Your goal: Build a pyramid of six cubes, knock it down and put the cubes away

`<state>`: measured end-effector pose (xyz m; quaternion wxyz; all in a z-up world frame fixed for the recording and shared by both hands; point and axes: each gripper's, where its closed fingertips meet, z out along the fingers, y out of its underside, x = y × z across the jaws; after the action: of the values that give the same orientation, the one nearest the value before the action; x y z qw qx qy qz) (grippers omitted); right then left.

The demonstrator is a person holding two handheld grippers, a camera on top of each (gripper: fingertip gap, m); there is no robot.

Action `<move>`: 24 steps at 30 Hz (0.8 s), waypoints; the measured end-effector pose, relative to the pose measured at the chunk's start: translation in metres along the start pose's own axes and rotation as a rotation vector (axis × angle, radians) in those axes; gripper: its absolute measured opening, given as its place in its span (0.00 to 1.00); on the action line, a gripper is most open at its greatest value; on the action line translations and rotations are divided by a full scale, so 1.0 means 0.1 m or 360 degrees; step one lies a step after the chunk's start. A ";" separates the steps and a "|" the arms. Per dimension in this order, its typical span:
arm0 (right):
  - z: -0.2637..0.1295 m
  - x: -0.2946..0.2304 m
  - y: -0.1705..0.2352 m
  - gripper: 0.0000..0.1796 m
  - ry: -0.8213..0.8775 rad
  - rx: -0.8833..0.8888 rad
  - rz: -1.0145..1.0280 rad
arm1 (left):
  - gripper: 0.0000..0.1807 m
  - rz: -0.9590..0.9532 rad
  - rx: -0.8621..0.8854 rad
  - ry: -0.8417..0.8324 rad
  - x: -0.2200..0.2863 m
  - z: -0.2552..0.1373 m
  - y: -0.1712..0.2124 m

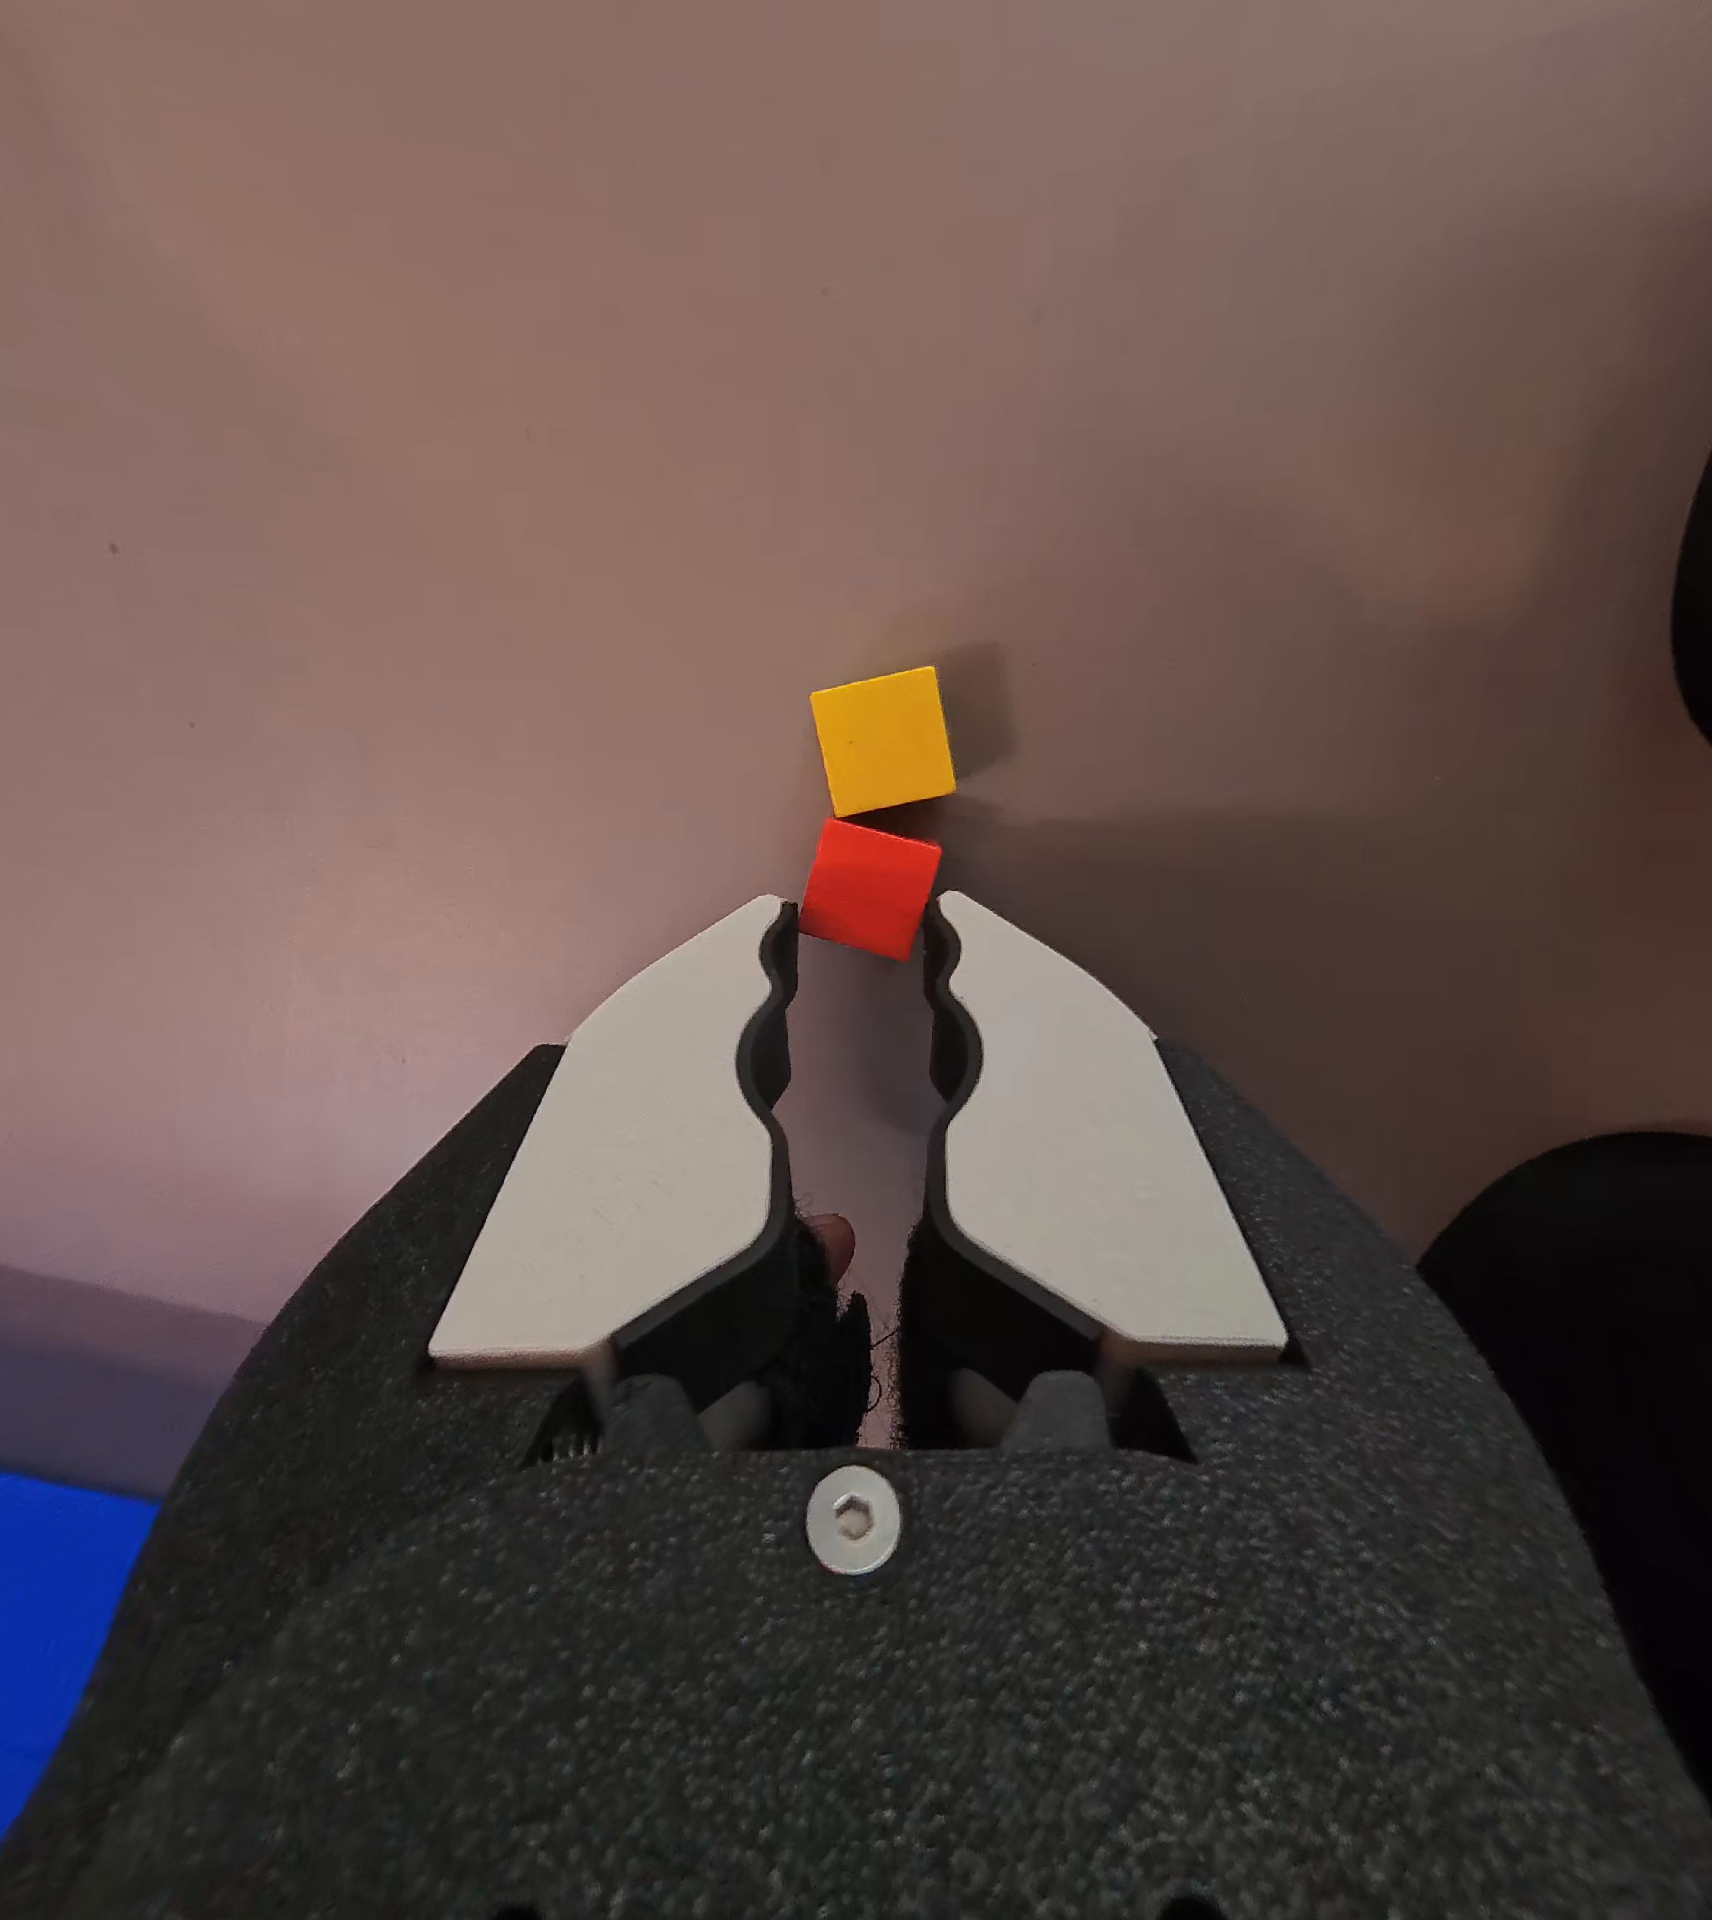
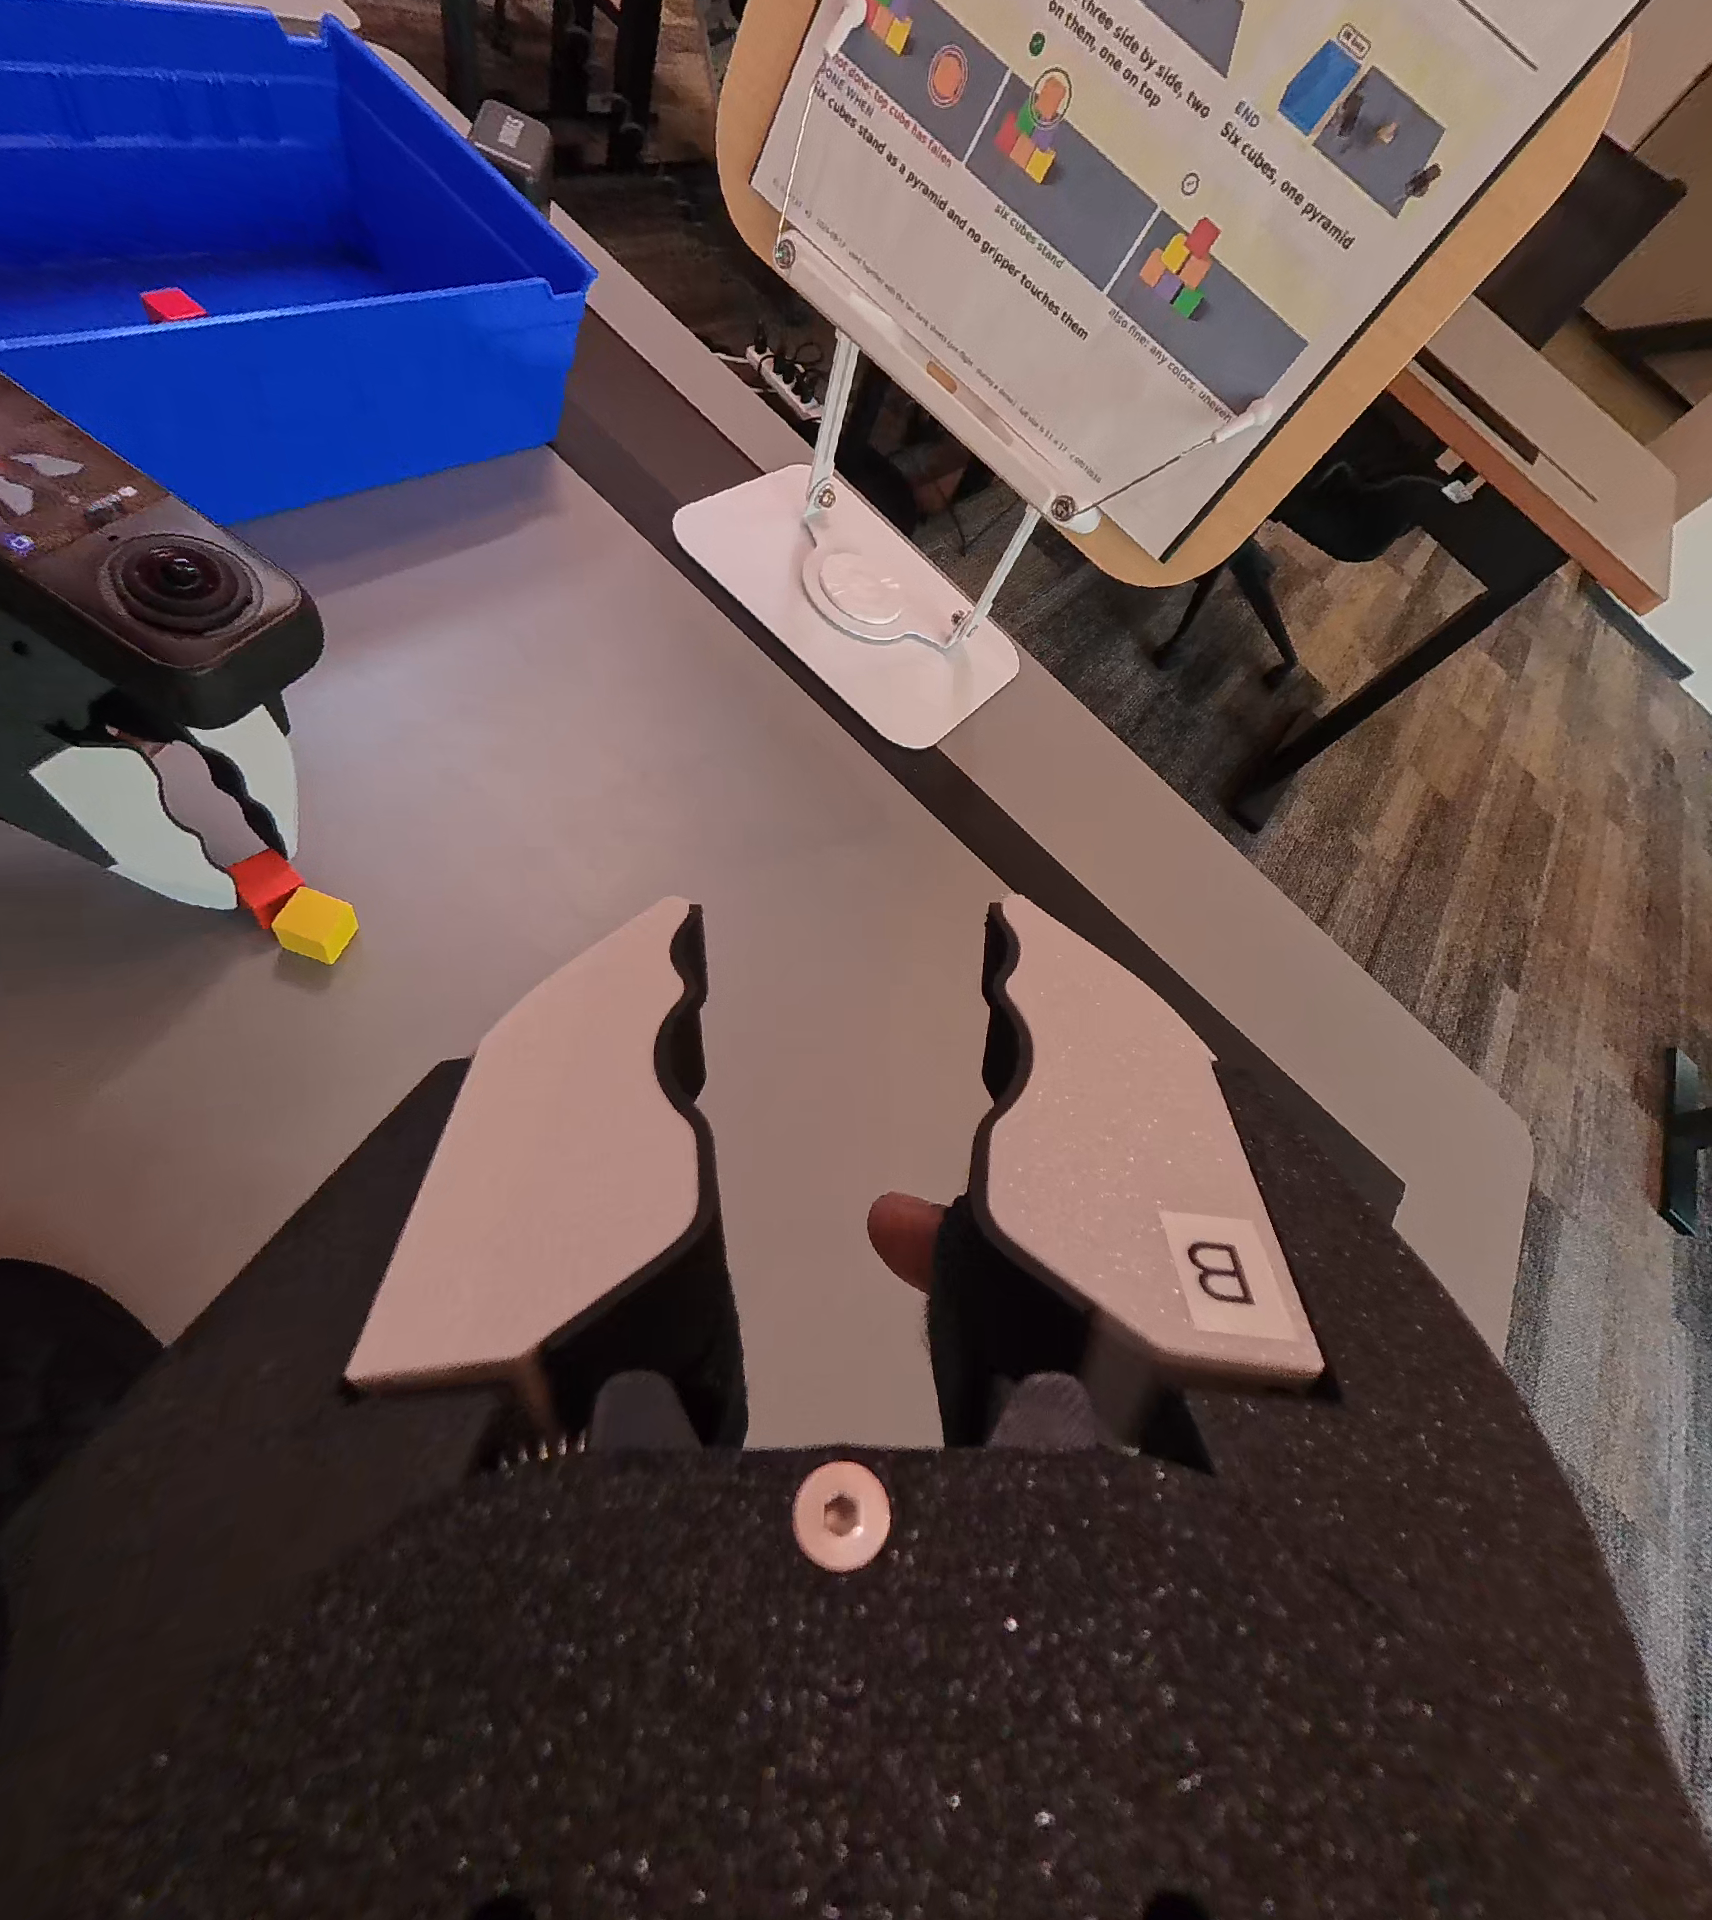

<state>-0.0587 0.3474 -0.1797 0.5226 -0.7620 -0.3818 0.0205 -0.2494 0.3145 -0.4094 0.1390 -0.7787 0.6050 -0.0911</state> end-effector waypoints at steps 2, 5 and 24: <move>0.00 0.00 0.00 0.29 0.0000 -0.0003 -0.0002 | 0.13 -0.0009 -0.0001 0.0001 0.01 0.00 0.00; 0.00 0.00 0.00 0.29 0.0003 0.0000 -0.0002 | 0.13 -0.0029 -0.0013 0.0006 0.03 0.00 0.00; -0.02 0.01 0.00 0.29 0.0010 0.0003 0.0001 | 0.16 -0.0016 0.0001 -0.0059 -0.03 0.02 -0.10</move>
<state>-0.0569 0.3461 -0.1782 0.5246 -0.7617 -0.3798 0.0187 -0.2405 0.3195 -0.4085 0.1500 -0.7832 0.5983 -0.0776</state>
